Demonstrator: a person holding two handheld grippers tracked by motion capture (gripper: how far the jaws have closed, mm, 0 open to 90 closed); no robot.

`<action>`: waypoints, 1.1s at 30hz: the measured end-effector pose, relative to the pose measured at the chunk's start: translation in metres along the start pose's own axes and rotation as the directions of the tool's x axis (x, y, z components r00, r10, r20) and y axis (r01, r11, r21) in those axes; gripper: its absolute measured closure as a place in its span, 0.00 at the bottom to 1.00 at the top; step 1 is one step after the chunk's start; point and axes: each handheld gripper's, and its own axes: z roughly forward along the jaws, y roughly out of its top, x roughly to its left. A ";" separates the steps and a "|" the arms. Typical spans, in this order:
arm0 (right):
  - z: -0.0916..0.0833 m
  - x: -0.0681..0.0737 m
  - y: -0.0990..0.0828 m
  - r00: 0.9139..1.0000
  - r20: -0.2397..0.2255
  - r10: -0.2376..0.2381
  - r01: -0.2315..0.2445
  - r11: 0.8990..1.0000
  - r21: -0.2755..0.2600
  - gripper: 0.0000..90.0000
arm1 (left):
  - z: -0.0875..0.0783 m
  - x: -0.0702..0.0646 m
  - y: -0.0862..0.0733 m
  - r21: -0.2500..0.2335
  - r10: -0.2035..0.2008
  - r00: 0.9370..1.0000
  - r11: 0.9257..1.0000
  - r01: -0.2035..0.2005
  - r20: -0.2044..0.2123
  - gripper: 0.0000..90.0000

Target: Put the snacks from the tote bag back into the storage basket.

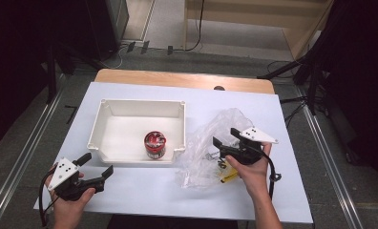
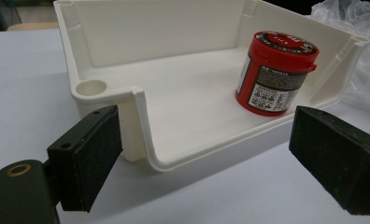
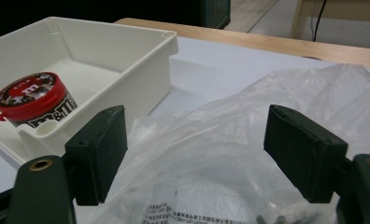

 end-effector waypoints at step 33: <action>-0.042 -0.044 -0.035 0.994 0.092 0.060 -0.060 0.998 0.004 0.24 | 0.000 0.001 -0.001 0.003 -0.005 1.000 1.000 0.005 -0.008 0.11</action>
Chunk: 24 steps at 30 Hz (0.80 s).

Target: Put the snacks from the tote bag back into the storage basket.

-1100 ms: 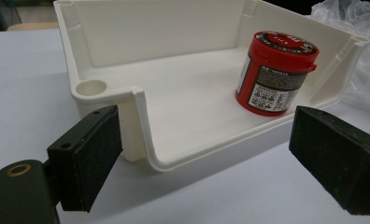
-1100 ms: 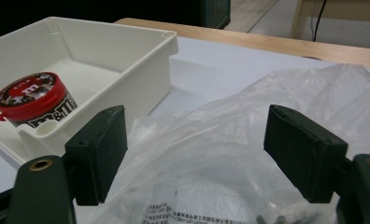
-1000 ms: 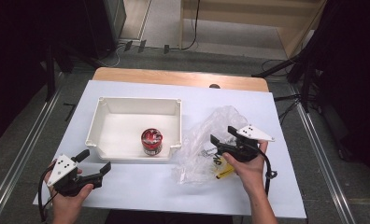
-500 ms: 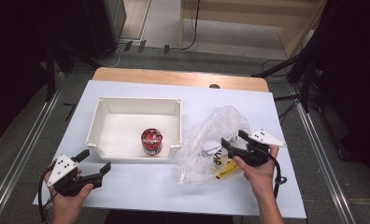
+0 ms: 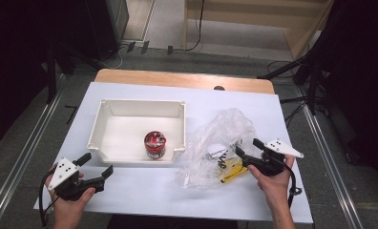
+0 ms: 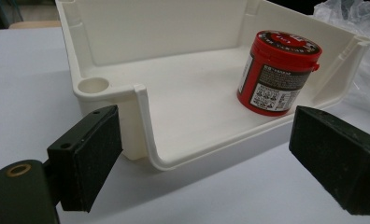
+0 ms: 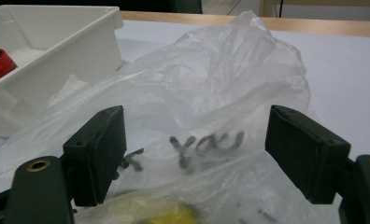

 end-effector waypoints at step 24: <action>-0.034 -0.038 -0.026 0.996 0.080 0.041 -0.043 0.999 0.016 0.17 | -0.001 0.001 0.000 -0.006 -0.009 1.000 1.000 0.009 -0.001 0.11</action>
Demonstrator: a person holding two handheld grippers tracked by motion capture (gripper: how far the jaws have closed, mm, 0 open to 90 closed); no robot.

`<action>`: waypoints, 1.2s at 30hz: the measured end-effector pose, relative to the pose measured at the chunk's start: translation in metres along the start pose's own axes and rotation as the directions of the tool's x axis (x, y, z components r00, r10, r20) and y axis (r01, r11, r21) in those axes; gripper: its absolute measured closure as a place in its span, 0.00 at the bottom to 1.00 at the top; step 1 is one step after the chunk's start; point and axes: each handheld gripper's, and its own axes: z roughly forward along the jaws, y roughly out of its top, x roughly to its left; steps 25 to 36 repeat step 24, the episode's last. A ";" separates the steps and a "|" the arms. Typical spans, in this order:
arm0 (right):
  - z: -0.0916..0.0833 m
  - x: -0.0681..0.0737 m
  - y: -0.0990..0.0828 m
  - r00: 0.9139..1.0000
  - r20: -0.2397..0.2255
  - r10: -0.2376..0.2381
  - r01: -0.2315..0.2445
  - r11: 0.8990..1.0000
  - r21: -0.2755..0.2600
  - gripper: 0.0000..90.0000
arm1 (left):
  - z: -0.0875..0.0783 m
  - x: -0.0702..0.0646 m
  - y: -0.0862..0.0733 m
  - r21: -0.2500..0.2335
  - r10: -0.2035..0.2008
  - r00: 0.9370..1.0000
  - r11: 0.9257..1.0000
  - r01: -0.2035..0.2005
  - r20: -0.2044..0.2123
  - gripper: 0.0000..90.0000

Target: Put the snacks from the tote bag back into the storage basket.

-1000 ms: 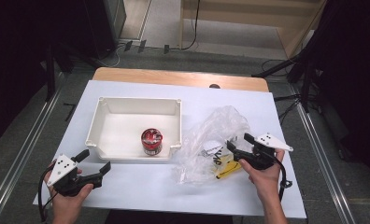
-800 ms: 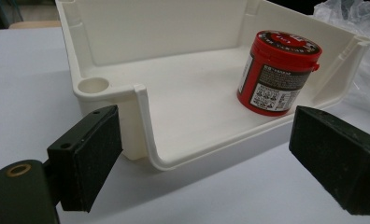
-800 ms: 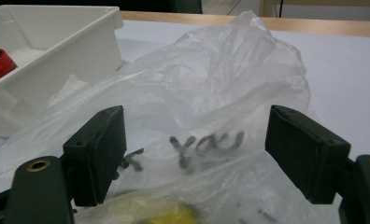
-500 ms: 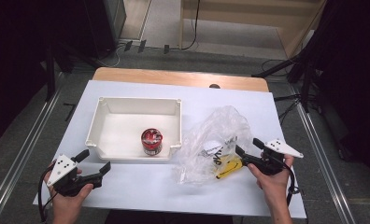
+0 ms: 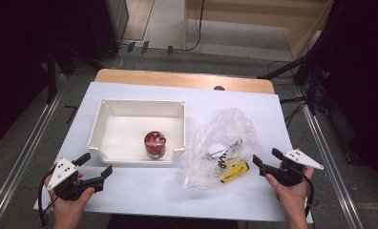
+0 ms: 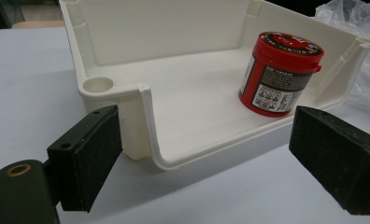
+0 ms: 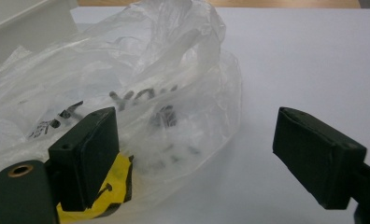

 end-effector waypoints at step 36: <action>-0.018 -0.038 -0.018 0.993 0.040 0.107 -0.105 0.993 -0.055 0.17 | 0.002 0.011 -0.006 -0.005 -0.041 0.998 0.999 0.041 -0.037 0.11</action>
